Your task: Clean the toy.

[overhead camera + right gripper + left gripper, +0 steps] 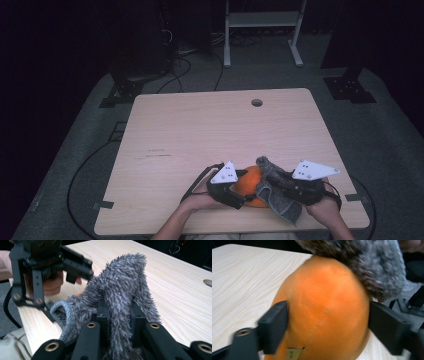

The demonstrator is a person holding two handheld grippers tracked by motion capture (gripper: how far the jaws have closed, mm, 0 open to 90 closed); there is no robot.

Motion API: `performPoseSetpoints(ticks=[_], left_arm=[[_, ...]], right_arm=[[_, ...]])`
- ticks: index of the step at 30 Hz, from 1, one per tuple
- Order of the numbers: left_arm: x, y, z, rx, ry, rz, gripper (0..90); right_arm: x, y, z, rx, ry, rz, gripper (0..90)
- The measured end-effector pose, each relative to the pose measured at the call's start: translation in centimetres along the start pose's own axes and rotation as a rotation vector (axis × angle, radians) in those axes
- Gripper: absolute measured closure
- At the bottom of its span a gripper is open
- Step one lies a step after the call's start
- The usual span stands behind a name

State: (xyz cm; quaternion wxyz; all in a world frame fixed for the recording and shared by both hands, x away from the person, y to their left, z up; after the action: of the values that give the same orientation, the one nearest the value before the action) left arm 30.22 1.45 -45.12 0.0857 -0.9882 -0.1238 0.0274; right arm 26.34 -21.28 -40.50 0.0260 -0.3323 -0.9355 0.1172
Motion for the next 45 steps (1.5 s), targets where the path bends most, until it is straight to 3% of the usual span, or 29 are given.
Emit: performPoseSetpoints(ticks=[2, 4, 7, 9, 11, 13, 16, 18, 20, 21, 23, 25, 28, 31, 33, 36, 38, 41, 43, 45], left_arm=[[0.1, 0.2, 0.0, 0.022, 0.008, -0.034, 8.9], [0.0, 0.6, 0.3, 0.036, 0.022, -0.036, 8.5], [-0.6, 1.0, 0.5, 0.008, 0.057, -0.075, 22.6], [-0.9, 0.7, -0.2, -0.001, 0.086, -0.098, 32.0], [-0.8, 0.1, -1.1, 0.008, 0.096, -0.111, 35.7], [-0.6, -0.5, -1.8, 0.041, 0.158, -0.163, 36.6], [0.0, -1.7, -2.7, 0.052, 0.173, -0.212, 36.9], [0.6, -2.4, -2.8, 0.075, 0.195, -0.271, 37.0], [1.3, -2.9, -2.3, 0.092, 0.184, -0.302, 37.0], [1.6, -2.9, -1.8, 0.113, 0.171, -0.301, 36.9], [1.7, -2.8, -1.3, 0.106, 0.138, -0.286, 35.4], [1.7, -2.7, -1.3, 0.098, 0.105, -0.239, 31.3], [1.6, -2.8, -1.3, 0.096, 0.087, -0.178, 29.2], [2.0, -3.7, -2.0, 0.03, 0.037, -0.103, 28.3], [2.1, -3.9, -2.3, -0.012, 0.035, -0.125, 28.2], [2.3, -3.2, -1.7, 0.022, 0.031, -0.16, 32.1], [2.3, -2.9, -1.2, 0.023, 0.011, -0.153, 33.7], [2.0, -2.8, -1.3, 0.058, 0.019, -0.142, 34.6], [1.8, -2.9, -1.3, 0.091, 0.023, -0.131, 35.5], [1.7, -3.1, -1.3, 0.13, 0.019, -0.101, 35.7]], right_arm=[[0.1, 0.1, 0.0, 0.0, 0.001, -0.007, 74.1], [0.2, 0.2, -0.2, 0.002, -0.007, -0.011, 74.0], [0.2, 0.1, -0.1, 0.014, -0.024, 0.012, 73.9], [-0.1, -0.1, -0.1, 0.005, -0.018, 0.03, 74.0], [-0.2, -0.2, -0.7, -0.024, -0.002, 0.036, 74.1], [0.2, 0.2, -1.7, -0.053, -0.01, 0.02, 74.1], [1.1, 2.3, -3.2, -0.079, -0.024, -0.033, 74.1], [1.1, 4.1, -3.6, -0.078, -0.029, -0.035, 74.0], [0.5, 5.5, -3.3, -0.065, -0.023, -0.022, 74.1], [0.2, 6.2, -2.8, -0.048, -0.016, -0.013, 74.1], [-0.4, 7.2, -1.6, -0.018, 0.013, -0.015, 74.1], [-1.0, 7.1, -0.8, -0.028, 0.063, -0.026, 74.1], [-1.2, 6.5, -0.3, -0.011, 0.068, -0.034, 74.1], [-0.9, 5.8, 0.6, 0.022, 0.045, -0.036, 74.2], [-0.8, 5.1, 1.1, 0.027, 0.049, -0.036, 74.1], [-0.9, 4.7, 1.4, 0.03, 0.06, -0.039, 74.0], [-1.2, 4.5, 1.7, 0.037, 0.069, -0.034, 74.0], [-1.5, 4.4, 2.0, 0.041, 0.072, -0.024, 74.0], [-1.7, 4.2, 2.0, 0.054, 0.058, 0.008, 73.9], [-2.0, 3.9, 1.8, 0.044, 0.091, 0.02, 73.9]])
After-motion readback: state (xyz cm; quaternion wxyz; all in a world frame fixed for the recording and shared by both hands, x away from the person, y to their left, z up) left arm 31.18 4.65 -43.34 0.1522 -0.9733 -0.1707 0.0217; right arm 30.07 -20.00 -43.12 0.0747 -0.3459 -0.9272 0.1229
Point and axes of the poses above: each handheld gripper's, and its own axes: y roughly forward along the jaws, z roughly out of its underside, x roughly to its left, the point moved 2 cm from there along y, roughly forward along the jaws, and after that the axes turned 15 degrees about -x, right-handed, at the moved point
